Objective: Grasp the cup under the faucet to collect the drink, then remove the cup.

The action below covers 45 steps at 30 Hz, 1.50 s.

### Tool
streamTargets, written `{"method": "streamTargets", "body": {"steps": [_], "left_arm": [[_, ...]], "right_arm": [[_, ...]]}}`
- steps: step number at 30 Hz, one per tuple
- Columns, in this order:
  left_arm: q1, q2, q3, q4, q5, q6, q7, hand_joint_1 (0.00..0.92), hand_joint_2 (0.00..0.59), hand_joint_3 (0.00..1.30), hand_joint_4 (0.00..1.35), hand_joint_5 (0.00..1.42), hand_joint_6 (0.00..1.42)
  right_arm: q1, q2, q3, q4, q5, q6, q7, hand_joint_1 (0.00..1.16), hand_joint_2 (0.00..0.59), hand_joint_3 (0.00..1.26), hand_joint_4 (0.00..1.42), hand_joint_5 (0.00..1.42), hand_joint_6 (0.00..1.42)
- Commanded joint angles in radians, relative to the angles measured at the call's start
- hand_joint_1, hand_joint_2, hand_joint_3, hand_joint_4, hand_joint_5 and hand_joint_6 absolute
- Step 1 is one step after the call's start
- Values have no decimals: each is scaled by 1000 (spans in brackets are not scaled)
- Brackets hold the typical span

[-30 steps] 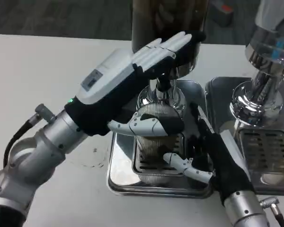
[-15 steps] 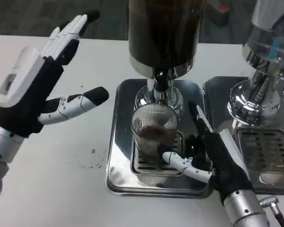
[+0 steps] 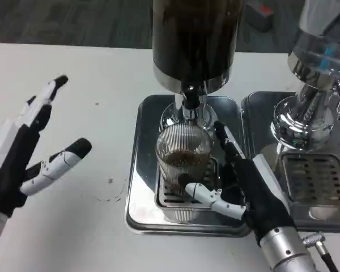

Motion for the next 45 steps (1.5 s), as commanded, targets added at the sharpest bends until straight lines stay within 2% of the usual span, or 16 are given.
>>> {"method": "streamTargets", "body": {"steps": [1, 12, 20, 33, 38, 45], "left_arm": [[18, 0, -24, 45, -17, 17, -8, 0, 130, 56, 0, 50, 0], [26, -1, -62, 116, -40, 21, -18, 0, 133, 66, 0, 68, 0], [25, 2, -62, 119, -47, 26, -17, 0, 138, 73, 0, 74, 0], [27, 4, -54, 122, -60, 35, -18, 0, 139, 96, 0, 85, 0], [25, 6, -52, 123, -63, 36, -20, 0, 141, 99, 0, 86, 0], [23, 2, -62, 131, -72, 37, -29, 0, 144, 116, 0, 86, 0]], "right_arm": [[-29, 11, 11, 27, 10, -31, 2, 728, 185, 0, 0, 0, 4], [-78, 49, 6, 143, 18, -71, -24, 760, 182, 0, 0, 0, 2], [-105, 65, 9, 204, 23, -112, -31, 794, 177, 0, 0, 0, 50], [-129, 92, 2, 280, 59, -113, -20, 852, 189, 0, 0, 5, 143], [-132, 88, 9, 286, 56, -114, -17, 883, 191, 0, 31, 91, 224], [-128, 91, 9, 290, 56, -108, -22, 919, 205, 42, 206, 253, 365]]}}
